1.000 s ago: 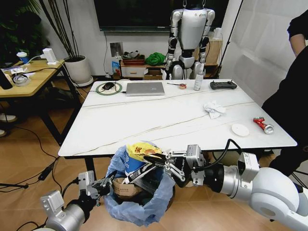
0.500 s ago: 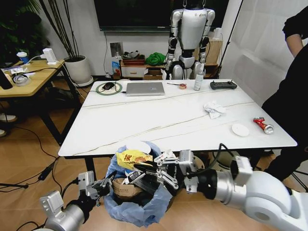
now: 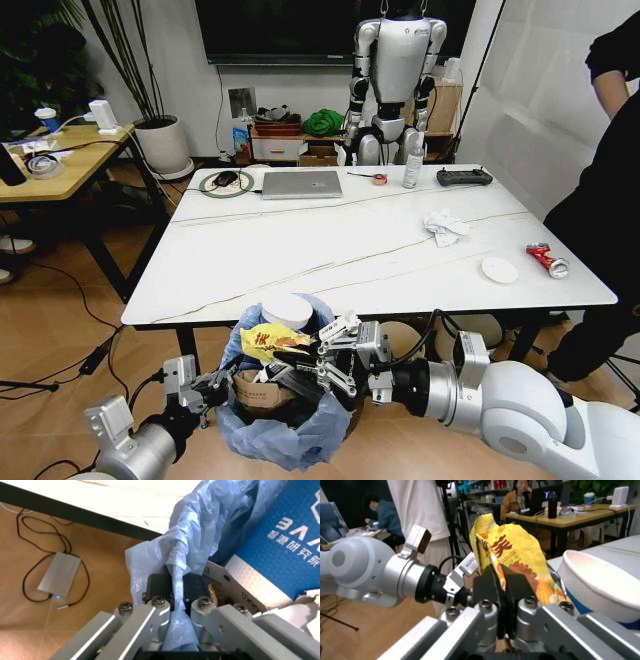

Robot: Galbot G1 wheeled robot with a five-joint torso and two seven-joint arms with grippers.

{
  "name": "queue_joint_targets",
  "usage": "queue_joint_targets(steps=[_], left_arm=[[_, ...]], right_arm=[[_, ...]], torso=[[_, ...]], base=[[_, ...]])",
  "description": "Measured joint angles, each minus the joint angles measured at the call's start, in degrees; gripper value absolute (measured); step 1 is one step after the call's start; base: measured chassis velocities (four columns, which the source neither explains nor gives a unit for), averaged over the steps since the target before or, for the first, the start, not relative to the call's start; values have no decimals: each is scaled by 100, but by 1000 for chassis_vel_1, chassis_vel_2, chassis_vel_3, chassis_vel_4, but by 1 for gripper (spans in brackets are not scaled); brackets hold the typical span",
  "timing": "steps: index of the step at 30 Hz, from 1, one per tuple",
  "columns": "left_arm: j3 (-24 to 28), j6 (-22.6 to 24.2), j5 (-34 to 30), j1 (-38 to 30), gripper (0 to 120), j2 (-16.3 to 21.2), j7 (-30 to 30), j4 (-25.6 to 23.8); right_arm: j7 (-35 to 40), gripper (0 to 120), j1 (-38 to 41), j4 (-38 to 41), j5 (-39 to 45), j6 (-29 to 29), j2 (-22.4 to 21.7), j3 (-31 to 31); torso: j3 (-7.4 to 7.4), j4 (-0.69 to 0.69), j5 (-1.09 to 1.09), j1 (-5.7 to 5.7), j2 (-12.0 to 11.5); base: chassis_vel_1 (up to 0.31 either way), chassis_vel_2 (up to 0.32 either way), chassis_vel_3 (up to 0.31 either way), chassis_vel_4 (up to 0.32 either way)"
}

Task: Pick up the trash bin and place the trash from the table into it.

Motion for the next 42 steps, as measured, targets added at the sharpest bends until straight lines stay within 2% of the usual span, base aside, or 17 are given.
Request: queue_joint_targets(steps=[1,4,7,11,15,25,29,35,37,42], left_arm=[[-3,0,0,5,0,-5,-3,-13],[-8,0,0,12,0,-9,-6,-27],[-18,0,5,25,0,-10,-13,-46],[-14,0,10,27,0,-22,-25,-52],[-10,3,17,36,0,-29,-48,-52],[-7,54,43,72,0,-34,-123,-21],[13,78,94,134,0,3,-163,44],[19,82,98,104,0,46,-177,86],[16,85,101,107,0,49,-192,100],[12,118,126,131,0,65,-225,101]], right_arm=[[-31,10,-68,1,-59,21,-21,16],[-63,16,-138,-8,-137,60,-30,34],[-73,31,-184,-5,-179,81,-40,81],[-72,41,-176,-3,-180,83,-38,102],[-72,60,-226,-28,-220,113,-48,136],[-71,64,-221,-58,-217,181,-29,213],[2,76,-281,-56,-151,234,-17,499],[143,88,-404,28,-126,244,-33,756],[360,93,-395,29,-69,273,48,947],[797,100,-290,-118,9,392,245,1228]], torso=[[0,0,0,0,0],[0,-1,0,0,0],[0,0,0,0,0],[0,0,0,0,0],[0,-1,0,-1,0],[0,0,0,-1,0],[0,0,0,-1,0],[0,-1,0,-1,0],[0,-1,0,-1,0],[0,0,0,-1,0]], base=[[0,0,0,0],[0,0,0,0],[0,0,0,0],[0,0,0,0],[0,0,0,0],[0,0,0,0],[0,0,0,0],[0,0,0,0],[0,0,0,0],[0,0,0,0]])
